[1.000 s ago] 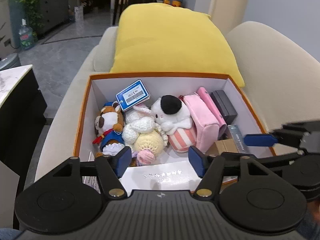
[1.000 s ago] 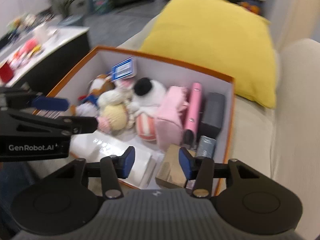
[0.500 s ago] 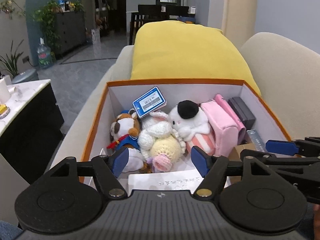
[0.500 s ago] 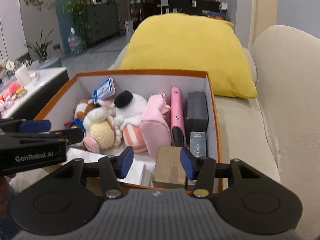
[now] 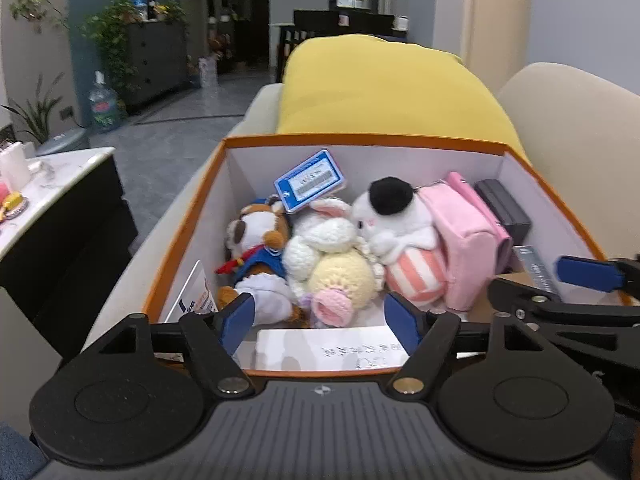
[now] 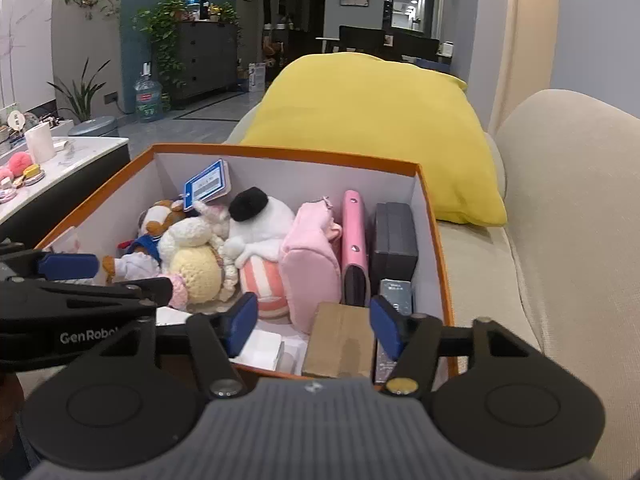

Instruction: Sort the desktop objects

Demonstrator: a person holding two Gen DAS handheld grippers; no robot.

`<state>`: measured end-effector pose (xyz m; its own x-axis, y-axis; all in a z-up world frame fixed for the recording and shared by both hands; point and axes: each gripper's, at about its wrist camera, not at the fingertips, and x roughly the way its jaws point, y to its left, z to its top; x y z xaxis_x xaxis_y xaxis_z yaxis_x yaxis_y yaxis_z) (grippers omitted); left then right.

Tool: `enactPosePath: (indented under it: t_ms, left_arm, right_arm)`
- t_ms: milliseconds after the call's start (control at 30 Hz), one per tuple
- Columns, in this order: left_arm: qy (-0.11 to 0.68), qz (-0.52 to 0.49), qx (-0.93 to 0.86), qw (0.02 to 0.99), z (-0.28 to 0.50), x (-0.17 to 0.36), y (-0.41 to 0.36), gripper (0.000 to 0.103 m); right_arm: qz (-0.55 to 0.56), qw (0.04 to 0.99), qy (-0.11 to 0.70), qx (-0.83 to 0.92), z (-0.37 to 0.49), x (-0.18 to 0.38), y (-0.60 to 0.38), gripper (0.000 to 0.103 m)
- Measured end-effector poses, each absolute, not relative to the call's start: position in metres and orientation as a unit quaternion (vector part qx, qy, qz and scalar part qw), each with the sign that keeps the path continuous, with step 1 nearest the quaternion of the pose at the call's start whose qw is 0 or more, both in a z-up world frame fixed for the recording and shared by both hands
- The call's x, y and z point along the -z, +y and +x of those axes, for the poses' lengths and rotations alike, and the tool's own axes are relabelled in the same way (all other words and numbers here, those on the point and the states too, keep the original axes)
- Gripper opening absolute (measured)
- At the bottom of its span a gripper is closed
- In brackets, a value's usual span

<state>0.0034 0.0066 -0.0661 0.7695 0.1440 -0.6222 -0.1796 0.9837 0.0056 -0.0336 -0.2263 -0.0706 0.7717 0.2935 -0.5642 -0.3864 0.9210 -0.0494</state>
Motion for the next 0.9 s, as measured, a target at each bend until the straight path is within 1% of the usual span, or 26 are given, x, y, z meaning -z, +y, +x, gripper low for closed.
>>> enactPosePath:
  t_ms: [33, 100, 200, 900]
  left_arm:
    - [0.325, -0.027, -0.090, 0.941, 0.0031, 0.0673, 0.0069, 0.087]
    - [0.322, -0.026, -0.095, 0.942, 0.0038, 0.0685, 0.0075, 0.089]
    - [0.324, -0.026, -0.103, 0.940, 0.0051, 0.0693, 0.0078, 0.090]
    - [0.329, -0.027, -0.106, 0.938, 0.0073, 0.0700, 0.0091, 0.091]
  right_arm:
    - [-0.079, 0.938, 0.288, -0.177, -0.0323, 0.0713, -0.2264, 0.072]
    - [-0.069, 0.936, 0.298, -0.175, -0.0282, 0.0730, -0.2281, 0.074]
    - [-0.067, 0.935, 0.299, -0.175, -0.0271, 0.0745, -0.2281, 0.075]
    - [-0.069, 0.936, 0.299, -0.173, -0.0273, 0.0754, -0.2266, 0.076]
